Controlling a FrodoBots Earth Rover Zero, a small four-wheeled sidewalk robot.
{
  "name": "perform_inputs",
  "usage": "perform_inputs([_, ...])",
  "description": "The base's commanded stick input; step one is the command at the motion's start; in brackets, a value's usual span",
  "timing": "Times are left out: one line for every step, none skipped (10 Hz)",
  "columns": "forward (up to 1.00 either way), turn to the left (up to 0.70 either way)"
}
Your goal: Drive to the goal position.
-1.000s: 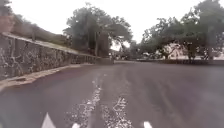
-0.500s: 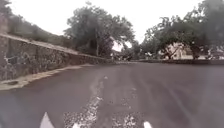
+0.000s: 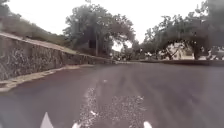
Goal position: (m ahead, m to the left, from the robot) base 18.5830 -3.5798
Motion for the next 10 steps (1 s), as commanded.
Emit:
perform_inputs([0.85, 0.0])
perform_inputs([0.85, -0.03])
perform_inputs([0.85, -0.01])
perform_inputs([0.85, -0.03])
perform_inputs([0.85, -0.12])
perform_inputs([0.85, -0.21])
perform_inputs([0.85, -0.06])
perform_inputs([0.85, -0.14])
perform_inputs([0.85, 0.0])
perform_inputs([0.85, 0.0])
